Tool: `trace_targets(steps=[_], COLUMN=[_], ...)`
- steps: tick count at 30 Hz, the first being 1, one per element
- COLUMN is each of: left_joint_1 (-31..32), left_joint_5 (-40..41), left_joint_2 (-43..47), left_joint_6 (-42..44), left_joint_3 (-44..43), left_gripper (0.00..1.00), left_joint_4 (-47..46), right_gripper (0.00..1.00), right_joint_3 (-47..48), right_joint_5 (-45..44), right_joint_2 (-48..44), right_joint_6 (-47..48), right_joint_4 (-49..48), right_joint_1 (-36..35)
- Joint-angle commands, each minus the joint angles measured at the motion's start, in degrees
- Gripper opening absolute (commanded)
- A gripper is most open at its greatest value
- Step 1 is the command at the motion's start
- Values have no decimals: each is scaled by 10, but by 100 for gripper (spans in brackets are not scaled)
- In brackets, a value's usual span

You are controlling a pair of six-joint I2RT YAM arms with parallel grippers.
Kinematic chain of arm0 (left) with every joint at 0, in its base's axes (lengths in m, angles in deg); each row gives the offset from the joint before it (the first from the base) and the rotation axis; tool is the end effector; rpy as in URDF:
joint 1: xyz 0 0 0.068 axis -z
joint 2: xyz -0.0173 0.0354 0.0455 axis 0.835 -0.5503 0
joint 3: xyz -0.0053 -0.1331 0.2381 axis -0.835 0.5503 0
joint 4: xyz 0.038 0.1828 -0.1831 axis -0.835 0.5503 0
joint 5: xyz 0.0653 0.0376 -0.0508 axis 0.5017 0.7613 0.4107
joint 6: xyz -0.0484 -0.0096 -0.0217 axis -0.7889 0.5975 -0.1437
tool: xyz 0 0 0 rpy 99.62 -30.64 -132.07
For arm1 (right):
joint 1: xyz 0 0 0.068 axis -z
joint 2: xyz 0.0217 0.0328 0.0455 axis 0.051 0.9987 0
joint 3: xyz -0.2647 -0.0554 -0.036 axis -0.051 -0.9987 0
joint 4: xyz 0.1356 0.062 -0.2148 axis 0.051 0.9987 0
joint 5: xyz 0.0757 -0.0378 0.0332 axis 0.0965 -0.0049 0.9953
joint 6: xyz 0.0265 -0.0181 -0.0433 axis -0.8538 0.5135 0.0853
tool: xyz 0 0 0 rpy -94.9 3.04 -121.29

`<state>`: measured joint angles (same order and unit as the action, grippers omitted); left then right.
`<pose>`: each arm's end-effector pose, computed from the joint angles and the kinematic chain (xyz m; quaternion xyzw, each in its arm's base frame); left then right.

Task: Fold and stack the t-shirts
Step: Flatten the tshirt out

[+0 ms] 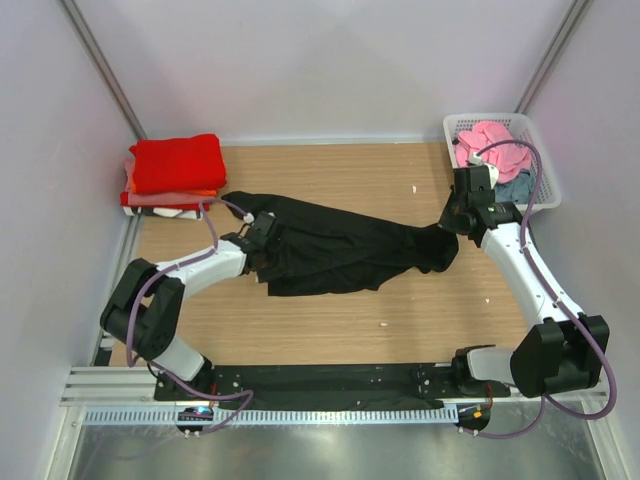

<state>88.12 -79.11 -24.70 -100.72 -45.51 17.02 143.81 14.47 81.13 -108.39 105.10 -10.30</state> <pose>0.2519 -0.1529 0.1713 -0.1195 0.9627 -0.1383 0.1995 0.2673 0.0262 0.3047 0.1762 0.9111 -0.0093 0.3726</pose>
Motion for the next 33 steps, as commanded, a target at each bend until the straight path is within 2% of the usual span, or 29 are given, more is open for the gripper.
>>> trace_targets(steps=[1, 16, 19, 23, 26, 29, 33], left_joint_1=[5, 27, 29, 30, 34, 36, 37], left_joint_5=[28, 74, 83, 89, 95, 103, 107], left_joint_2=[-9, -56, -61, -63, -59, -46, -4], left_joint_6=[-3, 1, 3, 7, 9, 12, 18], left_joint_3=[-31, -64, -66, -75, -83, -95, -115], left_gripper=[50, 45, 38, 15, 4, 0, 0], left_joint_4=[-17, 15, 20, 27, 34, 53, 93], right_gripper=[1, 1, 1, 1, 1, 1, 1], right_joint_3=[-3, -4, -5, -5, -4, -5, 0], right_joint_5=[5, 9, 10, 11, 10, 9, 14], right_joint_2=[-21, -14, -11, -10, -9, -8, -11], right_joint_6=[8, 9, 9, 9, 9, 9, 7], right_joint_4=[-21, -26, -28, -29, -30, -32, -26], right_joint_1=[2, 2, 2, 2, 3, 2, 2])
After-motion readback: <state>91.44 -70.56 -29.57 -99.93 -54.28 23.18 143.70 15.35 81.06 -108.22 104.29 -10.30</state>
